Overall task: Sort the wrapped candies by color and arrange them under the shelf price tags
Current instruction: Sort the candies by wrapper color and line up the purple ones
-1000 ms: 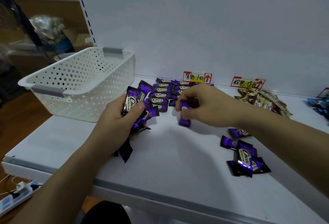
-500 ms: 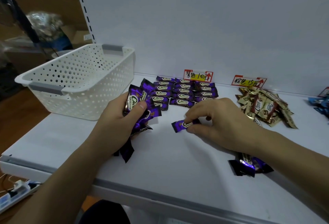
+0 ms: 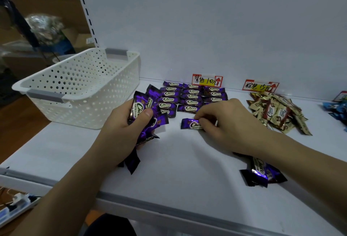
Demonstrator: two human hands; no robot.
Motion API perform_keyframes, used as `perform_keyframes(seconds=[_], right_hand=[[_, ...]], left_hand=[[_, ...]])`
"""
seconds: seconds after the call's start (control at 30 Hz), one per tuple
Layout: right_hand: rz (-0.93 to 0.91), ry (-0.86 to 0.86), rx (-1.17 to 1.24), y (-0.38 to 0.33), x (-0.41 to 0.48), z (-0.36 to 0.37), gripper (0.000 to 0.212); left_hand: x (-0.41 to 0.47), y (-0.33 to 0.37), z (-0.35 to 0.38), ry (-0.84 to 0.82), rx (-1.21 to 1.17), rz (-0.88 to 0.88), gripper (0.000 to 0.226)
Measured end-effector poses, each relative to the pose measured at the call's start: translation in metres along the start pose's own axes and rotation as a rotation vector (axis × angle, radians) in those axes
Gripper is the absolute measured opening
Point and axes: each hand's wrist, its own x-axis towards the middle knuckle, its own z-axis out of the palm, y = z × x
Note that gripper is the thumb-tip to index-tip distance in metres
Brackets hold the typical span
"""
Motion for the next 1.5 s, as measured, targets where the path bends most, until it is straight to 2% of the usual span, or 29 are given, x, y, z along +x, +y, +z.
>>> perform_keyframes(seconds=[0.1,0.23,0.37,0.5,1.03,1.2,1.4,1.47,1.5], right_hand=[[0.050,-0.040,-0.024,0.001,0.009,0.000,0.016],[0.022,0.047,-0.184,0.002,0.005,0.005,0.014],[-0.042,-0.043,-0.078,-0.003,0.002,0.010,0.006],[-0.013,0.030,-0.083,0.003,0.015,0.017,0.011],[-0.019,0.038,-0.091,0.003,0.030,0.024,0.015],[-0.034,0.115,-0.074,0.001,0.031,0.026,0.016],[-0.194,-0.016,-0.117,-0.015,0.040,0.036,0.031],[-0.173,0.023,-0.120,-0.016,0.039,0.038,0.028],[-0.118,0.083,-0.013,-0.018,0.039,0.035,0.026]], left_hand=[[0.000,0.000,0.000,-0.004,-0.008,-0.006,0.022],[0.000,0.000,0.000,-0.005,-0.019,0.007,0.024],[0.001,-0.002,-0.001,-0.010,-0.016,0.001,0.024],[0.000,-0.001,0.000,-0.010,-0.039,0.001,0.020],[0.000,0.000,0.000,-0.012,-0.039,0.019,0.022],[-0.001,0.001,0.001,-0.006,-0.042,0.022,0.025],[0.000,0.001,0.000,-0.015,-0.058,0.039,0.024],[0.001,-0.003,-0.001,-0.028,-0.057,0.033,0.020],[0.002,-0.005,-0.001,-0.038,-0.050,0.035,0.020]])
